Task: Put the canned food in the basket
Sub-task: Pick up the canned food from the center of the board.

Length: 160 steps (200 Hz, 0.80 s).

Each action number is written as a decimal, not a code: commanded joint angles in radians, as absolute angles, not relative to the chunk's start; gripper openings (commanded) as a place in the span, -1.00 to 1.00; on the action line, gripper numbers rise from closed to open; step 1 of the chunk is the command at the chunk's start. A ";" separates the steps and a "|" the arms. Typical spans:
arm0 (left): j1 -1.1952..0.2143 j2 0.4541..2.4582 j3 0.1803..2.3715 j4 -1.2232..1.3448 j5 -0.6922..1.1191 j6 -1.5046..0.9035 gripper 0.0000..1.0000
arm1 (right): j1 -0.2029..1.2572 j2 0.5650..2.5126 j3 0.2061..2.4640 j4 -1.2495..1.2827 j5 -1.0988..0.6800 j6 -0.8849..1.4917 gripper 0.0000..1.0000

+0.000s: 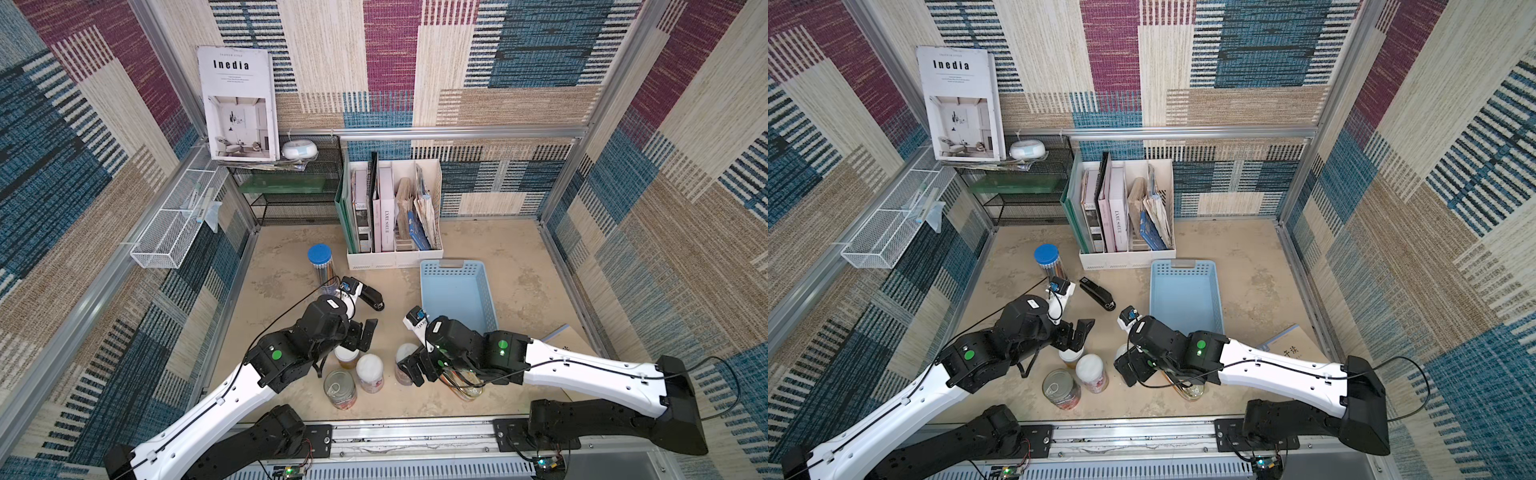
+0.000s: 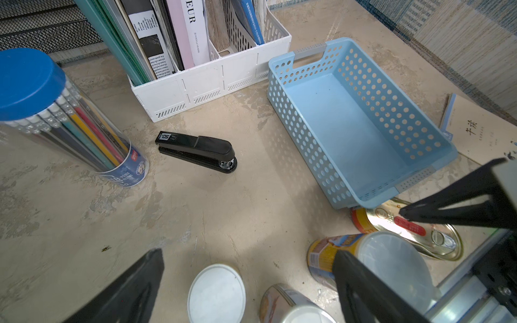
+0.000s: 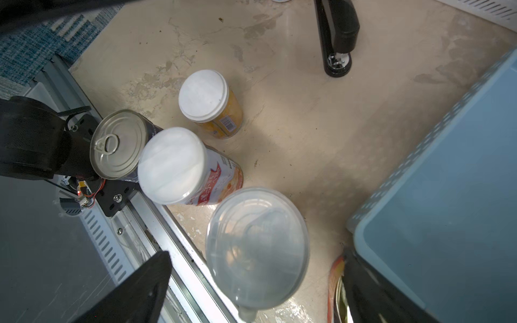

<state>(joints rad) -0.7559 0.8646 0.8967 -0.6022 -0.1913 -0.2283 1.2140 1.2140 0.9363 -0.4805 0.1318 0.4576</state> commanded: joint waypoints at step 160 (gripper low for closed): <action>-0.746 0.863 0.894 -0.616 -0.215 -0.232 0.99 | 1.229 1.388 1.012 -0.509 0.236 0.465 0.00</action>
